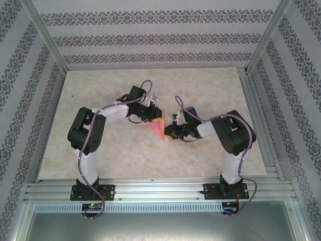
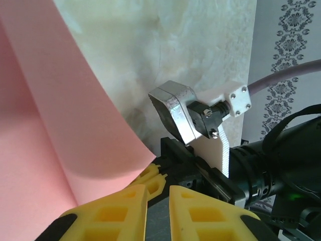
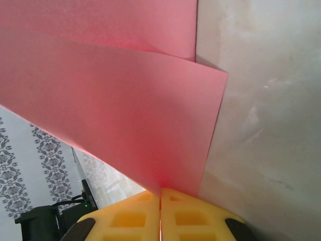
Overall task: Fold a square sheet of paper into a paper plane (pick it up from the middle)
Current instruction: Fourth fold the wing at the center of the table.
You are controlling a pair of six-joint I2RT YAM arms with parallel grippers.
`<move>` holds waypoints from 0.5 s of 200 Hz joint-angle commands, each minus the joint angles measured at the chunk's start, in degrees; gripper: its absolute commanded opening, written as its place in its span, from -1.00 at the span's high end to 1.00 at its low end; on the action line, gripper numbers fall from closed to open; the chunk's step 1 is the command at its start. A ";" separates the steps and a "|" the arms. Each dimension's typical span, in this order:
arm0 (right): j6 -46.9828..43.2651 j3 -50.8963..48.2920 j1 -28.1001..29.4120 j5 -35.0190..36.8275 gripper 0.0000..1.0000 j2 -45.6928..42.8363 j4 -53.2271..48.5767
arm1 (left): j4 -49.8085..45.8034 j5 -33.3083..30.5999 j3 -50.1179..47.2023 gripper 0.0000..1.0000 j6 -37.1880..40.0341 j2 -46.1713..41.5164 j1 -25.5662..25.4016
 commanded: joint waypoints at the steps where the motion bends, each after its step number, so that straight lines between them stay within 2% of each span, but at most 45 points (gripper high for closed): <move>1: -0.61 0.63 0.92 5.32 0.83 3.37 1.40 | 2.54 3.00 1.53 0.58 -0.65 2.65 -0.79; 58: -0.42 1.16 0.81 5.29 0.78 2.67 0.92 | 2.79 0.48 1.87 0.59 -0.89 5.55 -0.85; 69: -0.58 1.16 0.81 5.69 0.71 2.25 0.33 | 3.28 0.36 1.96 0.59 -0.90 5.55 -0.85; 89: -1.04 1.16 0.81 5.92 0.69 1.37 -0.44 | 1.89 -0.61 3.13 0.59 0.28 6.20 -0.79; 100: -1.14 1.07 0.76 5.98 0.59 0.74 -0.55 | 1.60 -0.83 3.45 0.59 0.49 6.75 -0.82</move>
